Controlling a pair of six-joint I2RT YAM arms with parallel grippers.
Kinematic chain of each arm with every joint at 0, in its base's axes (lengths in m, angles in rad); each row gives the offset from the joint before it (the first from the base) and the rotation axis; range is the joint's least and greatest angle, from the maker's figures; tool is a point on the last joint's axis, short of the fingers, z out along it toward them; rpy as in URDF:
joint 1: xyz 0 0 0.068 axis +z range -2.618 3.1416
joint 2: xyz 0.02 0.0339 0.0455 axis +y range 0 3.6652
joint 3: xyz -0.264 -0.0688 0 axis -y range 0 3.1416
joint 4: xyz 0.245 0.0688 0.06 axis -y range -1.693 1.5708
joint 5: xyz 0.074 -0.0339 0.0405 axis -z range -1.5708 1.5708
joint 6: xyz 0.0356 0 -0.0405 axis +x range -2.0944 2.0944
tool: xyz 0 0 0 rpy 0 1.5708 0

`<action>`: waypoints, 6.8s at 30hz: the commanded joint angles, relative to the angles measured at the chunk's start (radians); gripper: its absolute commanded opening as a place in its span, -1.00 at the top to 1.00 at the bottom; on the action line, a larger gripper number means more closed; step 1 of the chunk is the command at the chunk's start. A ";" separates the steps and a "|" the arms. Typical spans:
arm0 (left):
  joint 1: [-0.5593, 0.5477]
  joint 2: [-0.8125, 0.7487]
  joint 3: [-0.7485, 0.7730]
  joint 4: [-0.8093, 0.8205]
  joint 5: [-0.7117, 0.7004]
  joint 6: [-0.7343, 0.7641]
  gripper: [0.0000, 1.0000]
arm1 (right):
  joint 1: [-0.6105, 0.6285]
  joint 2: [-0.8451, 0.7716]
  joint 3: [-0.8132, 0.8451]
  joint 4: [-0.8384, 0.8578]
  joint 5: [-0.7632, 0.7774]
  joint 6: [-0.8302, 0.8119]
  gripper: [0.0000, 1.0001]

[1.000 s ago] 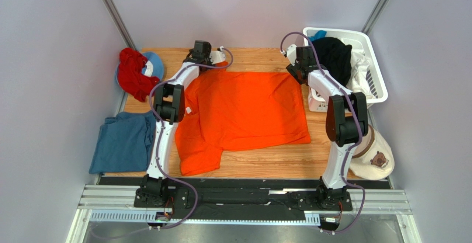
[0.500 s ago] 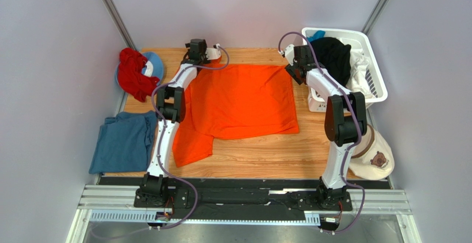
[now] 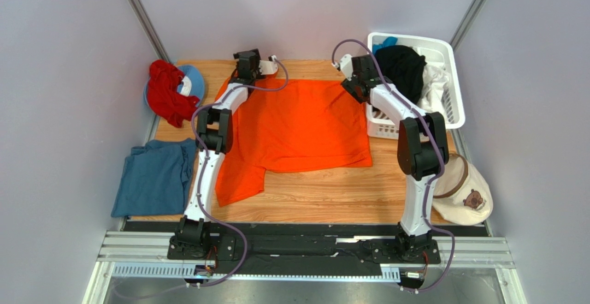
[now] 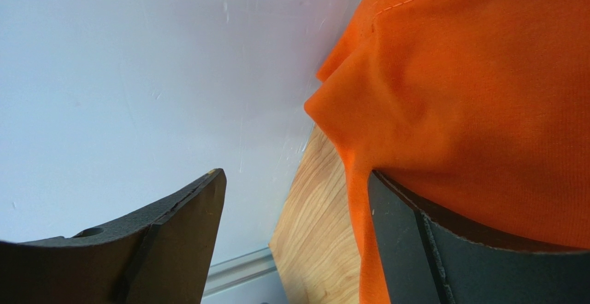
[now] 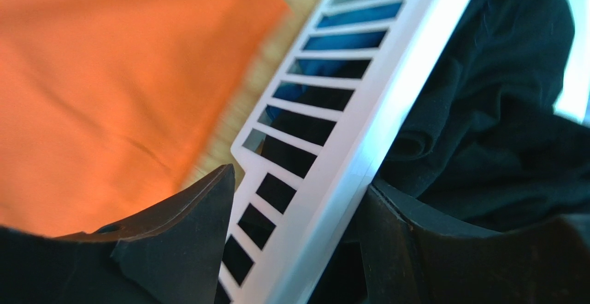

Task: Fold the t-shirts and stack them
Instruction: Flatten the tshirt out

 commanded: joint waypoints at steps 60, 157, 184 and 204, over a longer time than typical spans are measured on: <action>-0.015 -0.296 -0.419 0.201 0.009 -0.095 -0.75 | -0.243 0.135 0.108 -0.156 -0.078 0.497 -0.26; -0.233 -1.692 -1.680 -0.626 0.285 -0.256 -0.71 | 0.130 -0.468 -0.520 -0.357 -0.357 0.062 -0.34; -0.015 -1.193 -1.524 -0.152 0.227 -0.135 -0.68 | 0.138 -0.488 -0.562 -0.345 -0.354 0.073 -0.33; -0.029 -1.444 -1.774 -0.279 0.176 -0.067 -0.67 | 0.139 -0.463 -0.557 -0.330 -0.363 0.085 -0.33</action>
